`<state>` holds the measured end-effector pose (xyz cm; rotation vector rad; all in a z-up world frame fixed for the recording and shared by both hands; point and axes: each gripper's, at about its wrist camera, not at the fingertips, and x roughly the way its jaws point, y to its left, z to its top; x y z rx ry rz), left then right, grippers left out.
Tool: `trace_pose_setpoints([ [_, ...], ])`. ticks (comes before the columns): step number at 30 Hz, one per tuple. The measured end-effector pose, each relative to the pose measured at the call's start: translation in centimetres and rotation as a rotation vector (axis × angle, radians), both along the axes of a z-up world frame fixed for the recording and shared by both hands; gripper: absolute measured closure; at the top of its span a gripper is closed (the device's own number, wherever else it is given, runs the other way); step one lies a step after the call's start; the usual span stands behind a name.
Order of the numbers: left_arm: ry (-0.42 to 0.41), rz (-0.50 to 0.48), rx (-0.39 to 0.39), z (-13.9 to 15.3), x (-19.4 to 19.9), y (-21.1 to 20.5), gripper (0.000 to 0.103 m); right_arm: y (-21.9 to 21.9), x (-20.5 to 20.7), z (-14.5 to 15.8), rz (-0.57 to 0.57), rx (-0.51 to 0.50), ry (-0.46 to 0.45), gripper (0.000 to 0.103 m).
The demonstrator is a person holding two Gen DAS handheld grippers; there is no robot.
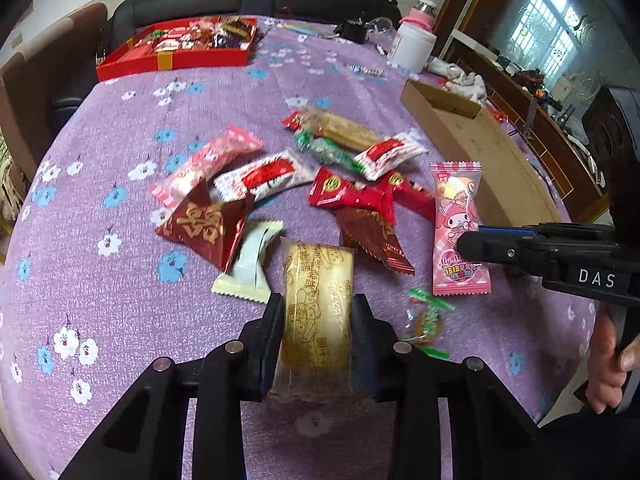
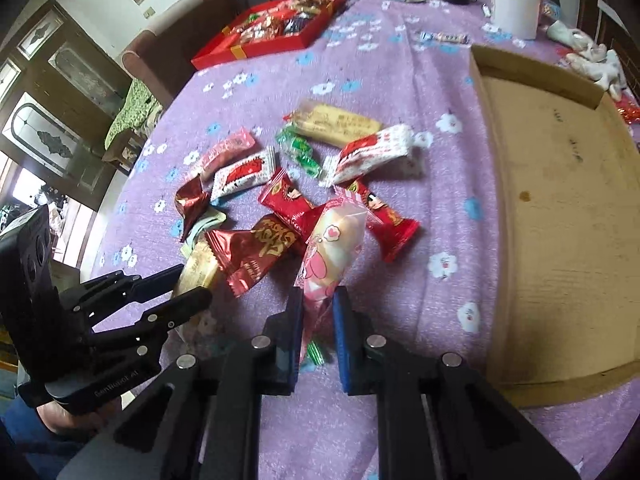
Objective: Organize snacks
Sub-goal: 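Grasp the pink candy bar with the right gripper while the left gripper holds the cake, then carry both snacks over the cardboard tray and open both grippers to drop them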
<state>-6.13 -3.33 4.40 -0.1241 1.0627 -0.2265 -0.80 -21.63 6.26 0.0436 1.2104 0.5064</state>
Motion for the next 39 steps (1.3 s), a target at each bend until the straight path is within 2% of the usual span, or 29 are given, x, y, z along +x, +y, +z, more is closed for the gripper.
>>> trace_pose_setpoints([
  [11,-0.095,-0.038,0.073,3.2,0.4,-2.6,0.068,-3.0,-1.2,2.1,-0.038,0.065,-0.064,0.089],
  [18,-0.145,-0.112,0.123,4.7,1.0,-6.1,0.068,-6.8,-1.5,2.5,-0.13,0.081,-0.078,0.089],
  [23,-0.159,-0.168,0.146,5.0,1.4,-8.7,0.068,-10.9,-1.0,2.6,-0.245,0.09,-0.094,0.089],
  [30,-0.172,-0.187,0.176,5.4,1.3,-10.2,0.068,-15.9,1.1,0.5,-0.381,0.037,-0.077,0.089],
  [39,-0.178,-0.177,0.159,5.7,1.9,-10.9,0.068,-17.3,0.2,-1.8,-0.365,-0.013,-0.023,0.089],
])
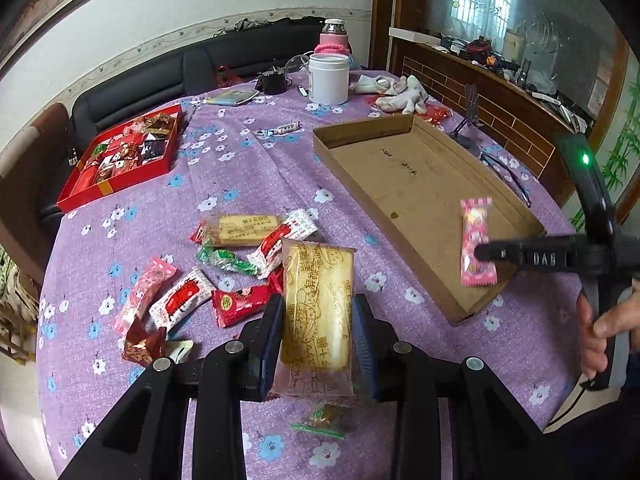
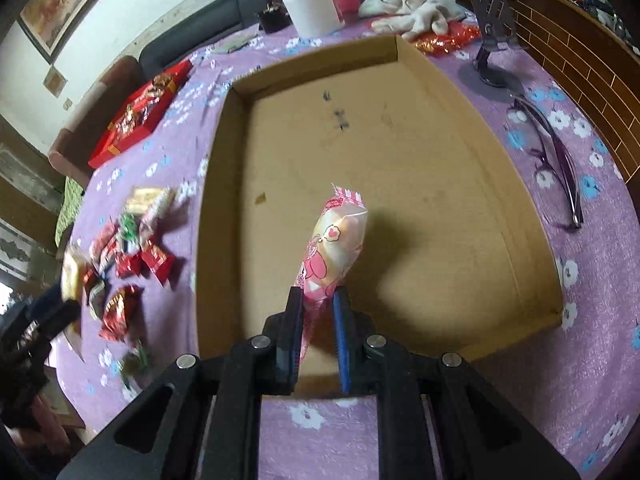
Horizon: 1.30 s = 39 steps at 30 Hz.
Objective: Organize snacks
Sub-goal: 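Carry both snacks over the cardboard tray and open both grippers to drop them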
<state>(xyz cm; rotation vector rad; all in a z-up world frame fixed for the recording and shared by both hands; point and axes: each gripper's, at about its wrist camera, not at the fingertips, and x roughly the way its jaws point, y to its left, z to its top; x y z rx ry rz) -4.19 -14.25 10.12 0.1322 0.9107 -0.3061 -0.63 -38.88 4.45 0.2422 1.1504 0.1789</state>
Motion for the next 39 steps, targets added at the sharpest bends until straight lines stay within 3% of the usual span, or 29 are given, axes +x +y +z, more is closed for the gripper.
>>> trace_pose_setpoints([
  [12,-0.003,-0.064,-0.045,0.8,1.0,-2.6,0.068,-0.9,-3.6,-0.1,0.03,0.004,0.061,0.089],
  [17,0.01,-0.101,-0.066,1.2,1.9,-4.3,0.068,-1.7,-3.9,1.9,0.034,0.027,0.015,0.089],
  [28,0.071,-0.133,-0.134,2.0,7.3,-9.2,0.068,-2.6,2.3,5.3,0.06,0.047,-0.025,0.089],
  [39,0.196,-0.078,-0.14,-2.1,15.3,-13.8,0.068,-3.6,10.4,3.4,0.08,0.052,0.019,0.089],
])
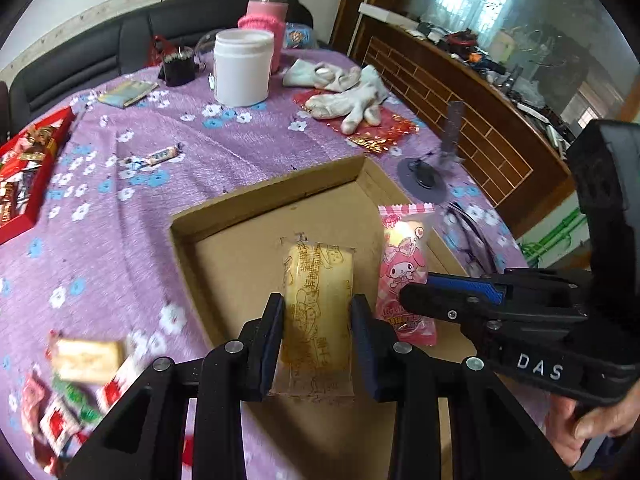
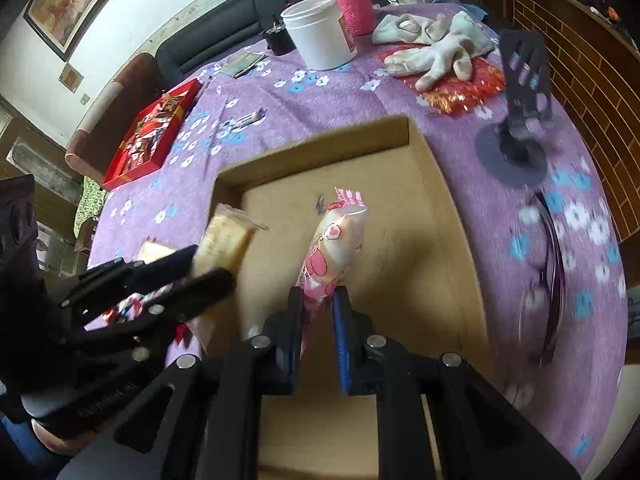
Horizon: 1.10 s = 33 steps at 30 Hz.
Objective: Organize snacks
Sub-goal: 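Carry both snacks over the cardboard tray and open both grippers to drop them, then move the left gripper back to the snack pile and grasp a pink candy bar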
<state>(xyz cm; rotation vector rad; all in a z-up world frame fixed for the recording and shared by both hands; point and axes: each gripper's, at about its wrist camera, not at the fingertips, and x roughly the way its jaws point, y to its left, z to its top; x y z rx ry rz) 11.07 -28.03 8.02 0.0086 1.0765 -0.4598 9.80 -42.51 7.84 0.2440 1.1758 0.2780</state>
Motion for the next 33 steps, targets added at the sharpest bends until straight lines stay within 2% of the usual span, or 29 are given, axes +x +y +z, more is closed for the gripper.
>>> trace_pose_setpoints([
  [9,0.062,0.051,0.027,-3.2,3.9,-0.7,0.068,-0.1,4.3,-2.9,0.008,0.018,0.065,0.089],
  [22,0.092,0.083,0.018,-4.5,5.4,0.0,0.067,-0.3,6.5,-4.4,0.013,-0.015,0.095,0.088],
  [23,0.089,0.082,0.016,-4.5,5.4,0.0,0.066,-0.4,6.5,-4.4,0.011,-0.017,0.095,0.088],
  [25,0.089,0.081,0.004,-4.3,5.3,0.0,0.056,-0.5,6.4,-4.2,0.005,-0.022,0.088,0.085],
  [26,0.086,0.084,0.005,-4.1,5.2,0.0,0.047,-0.6,6.3,-4.1,0.002,-0.026,0.085,0.08],
  [27,0.082,0.086,0.007,-4.0,5.2,0.0,0.044,-0.7,6.3,-4.0,-0.004,-0.034,0.081,0.079],
  [33,0.055,0.077,-0.003,-2.6,4.3,0.3,0.044,-1.6,4.8,-2.5,-0.037,-0.029,0.052,0.079],
])
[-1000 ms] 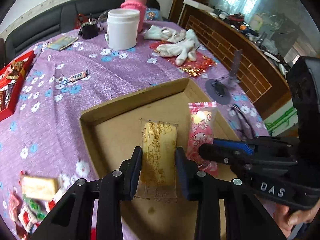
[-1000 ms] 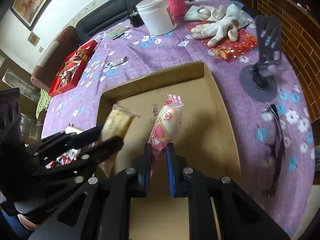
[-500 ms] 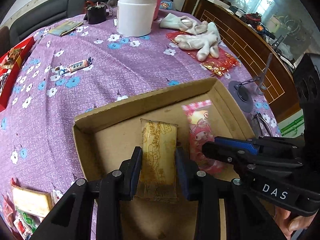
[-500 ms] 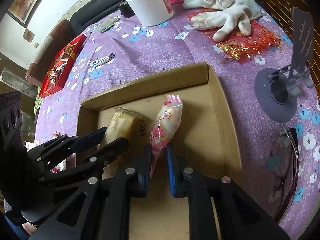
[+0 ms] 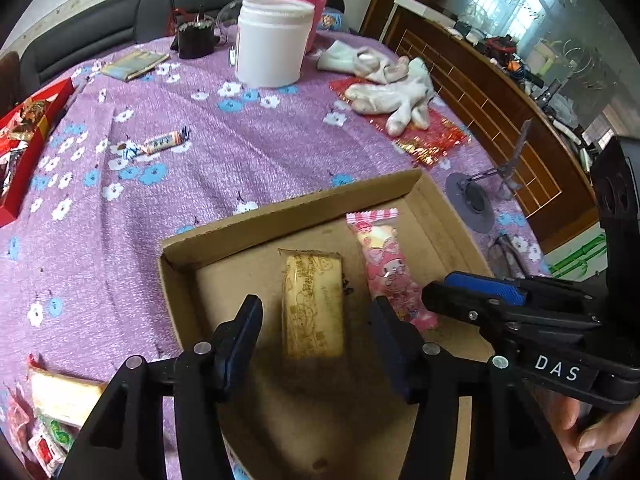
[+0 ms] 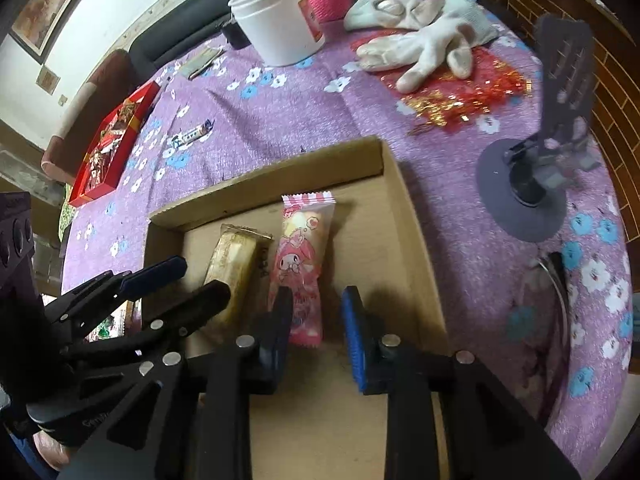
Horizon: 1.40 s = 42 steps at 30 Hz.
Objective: Organize snacks
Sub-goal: 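Move the left gripper back to the snack pile and grasp a pink candy bar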
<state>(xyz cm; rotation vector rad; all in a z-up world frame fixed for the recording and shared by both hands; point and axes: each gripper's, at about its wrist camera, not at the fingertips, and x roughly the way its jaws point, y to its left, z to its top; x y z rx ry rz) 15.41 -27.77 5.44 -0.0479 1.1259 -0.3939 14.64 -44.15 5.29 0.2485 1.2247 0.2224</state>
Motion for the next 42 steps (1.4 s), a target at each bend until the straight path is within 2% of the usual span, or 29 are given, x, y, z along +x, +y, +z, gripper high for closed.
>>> trace_pose_setpoints([
  [8,-0.047,0.009,-0.031,2.7,-2.8,2.2,0.044,1.0,-3.7,2.7,-0.021,0.051,-0.041,0.078],
  [22,-0.088,0.083,-0.064,5.1,-9.2,10.7,0.044,9.4,-8.6,4.1,0.099,0.109,-0.028,0.078],
  [25,-0.093,0.1,-0.072,5.3,-10.5,12.9,0.044,11.0,-9.4,4.1,0.121,0.119,-0.02,0.078],
  [29,-0.098,0.138,-0.071,5.4,-11.9,16.3,0.044,13.2,-10.6,3.7,0.147,0.14,-0.003,0.071],
  [38,-0.086,0.215,-0.052,4.5,-13.1,23.2,0.043,17.0,-12.8,2.0,0.196,0.151,0.043,0.07],
  [42,-0.082,0.216,-0.024,3.9,-13.1,25.7,0.043,17.9,-13.3,1.6,0.203,0.155,0.051,0.07],
])
